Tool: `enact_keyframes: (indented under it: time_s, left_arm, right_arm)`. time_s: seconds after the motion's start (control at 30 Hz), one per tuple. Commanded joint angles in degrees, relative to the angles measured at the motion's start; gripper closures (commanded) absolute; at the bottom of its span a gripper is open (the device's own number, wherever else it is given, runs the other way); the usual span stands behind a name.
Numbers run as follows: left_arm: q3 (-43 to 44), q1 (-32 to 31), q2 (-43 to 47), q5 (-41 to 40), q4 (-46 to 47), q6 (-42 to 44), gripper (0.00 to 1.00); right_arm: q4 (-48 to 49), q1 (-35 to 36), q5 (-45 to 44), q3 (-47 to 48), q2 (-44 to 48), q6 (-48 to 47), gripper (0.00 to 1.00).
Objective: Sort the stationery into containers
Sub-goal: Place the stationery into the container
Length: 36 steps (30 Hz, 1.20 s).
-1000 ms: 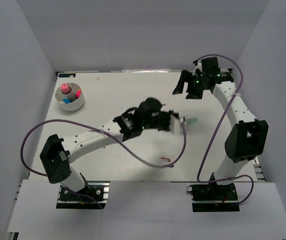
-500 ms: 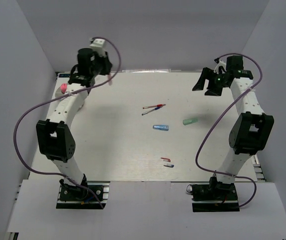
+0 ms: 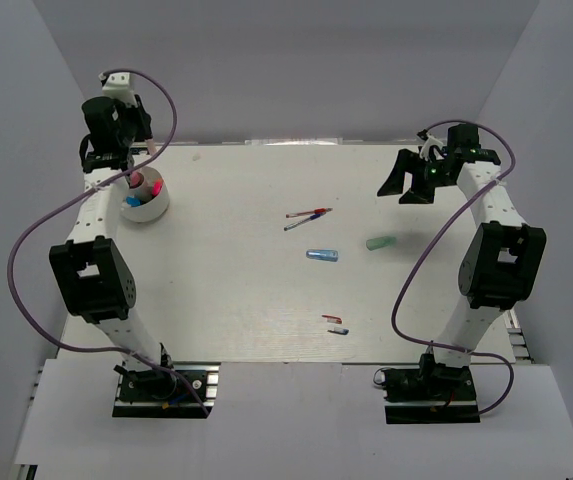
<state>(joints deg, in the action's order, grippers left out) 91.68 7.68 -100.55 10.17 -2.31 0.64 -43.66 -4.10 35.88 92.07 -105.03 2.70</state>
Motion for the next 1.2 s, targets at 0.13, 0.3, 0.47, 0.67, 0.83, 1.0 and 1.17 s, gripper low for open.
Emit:
enact_keyframes:
  time_s: [0.13,0.3,0.47,0.67,0.83,1.0,1.17]
  left_arm:
    - [2.0,2.6,-4.4,3.9,4.3,5.4,1.0]
    - [2.4,3.1,-6.5,4.2,3.7,6.2,1.0]
    - [0.8,3.1,-6.8,2.9,4.1,7.0,1.0]
    - [0.2,3.1,-7.9,1.2,3.5,7.8,1.0]
    - [0.9,3.7,-9.2,1.7,3.0,7.7,1.0]
    - [0.2,3.7,-9.7,1.5,3.4,8.8,1.0]
    - [-3.1,3.7,-9.3,4.3,5.9,11.8,0.94]
  right_arm:
    - [-0.4,0.0,4.7,-1.2,1.9,-2.4,0.12]
    - [-0.9,0.0,4.7,-1.1,1.8,-2.4,0.13]
    - [-0.9,-0.1,4.6,-1.6,1.9,-2.5,0.13]
    - [-1.0,-0.1,5.1,-1.6,1.6,-2.5,0.13]
    - [-0.9,0.0,5.0,-1.6,1.3,-2.4,0.13]
    - [-1.1,0.0,4.9,-2.0,1.2,-2.5,0.13]
    - [-1.1,-0.2,5.3,-2.1,1.1,-4.1,0.13]
